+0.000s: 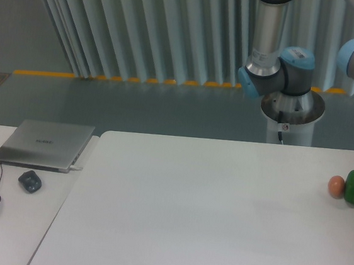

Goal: Place the red pepper on the table

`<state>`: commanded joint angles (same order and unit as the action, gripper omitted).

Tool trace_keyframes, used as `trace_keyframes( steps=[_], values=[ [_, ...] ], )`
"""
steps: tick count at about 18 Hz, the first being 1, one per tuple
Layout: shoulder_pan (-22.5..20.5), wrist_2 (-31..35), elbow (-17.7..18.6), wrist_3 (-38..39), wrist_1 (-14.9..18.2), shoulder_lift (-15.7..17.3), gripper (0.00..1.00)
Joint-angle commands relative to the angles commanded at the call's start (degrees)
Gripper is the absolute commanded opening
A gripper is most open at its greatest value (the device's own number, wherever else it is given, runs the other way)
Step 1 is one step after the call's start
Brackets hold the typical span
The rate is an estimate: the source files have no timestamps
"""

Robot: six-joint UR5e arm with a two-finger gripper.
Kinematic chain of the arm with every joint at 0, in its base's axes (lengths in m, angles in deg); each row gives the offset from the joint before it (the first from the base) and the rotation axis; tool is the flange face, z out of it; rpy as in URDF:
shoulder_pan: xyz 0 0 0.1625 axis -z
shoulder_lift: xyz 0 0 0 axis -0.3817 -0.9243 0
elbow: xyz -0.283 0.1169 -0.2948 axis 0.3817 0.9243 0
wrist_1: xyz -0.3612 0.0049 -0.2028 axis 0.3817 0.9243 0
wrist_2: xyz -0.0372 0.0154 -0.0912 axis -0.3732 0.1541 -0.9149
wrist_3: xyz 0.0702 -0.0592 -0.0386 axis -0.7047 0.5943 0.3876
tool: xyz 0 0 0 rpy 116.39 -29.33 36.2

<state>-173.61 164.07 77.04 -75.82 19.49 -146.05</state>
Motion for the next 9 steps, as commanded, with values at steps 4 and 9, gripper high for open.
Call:
trace_keyframes(
  steps=[4, 9],
  values=[
    [-0.1, 0.0, -0.1, 0.0, 0.0, 0.0, 1.00],
    [-1.9, 0.7, 1.1, 1.9, -1.1, -0.1, 1.00]
  ],
)
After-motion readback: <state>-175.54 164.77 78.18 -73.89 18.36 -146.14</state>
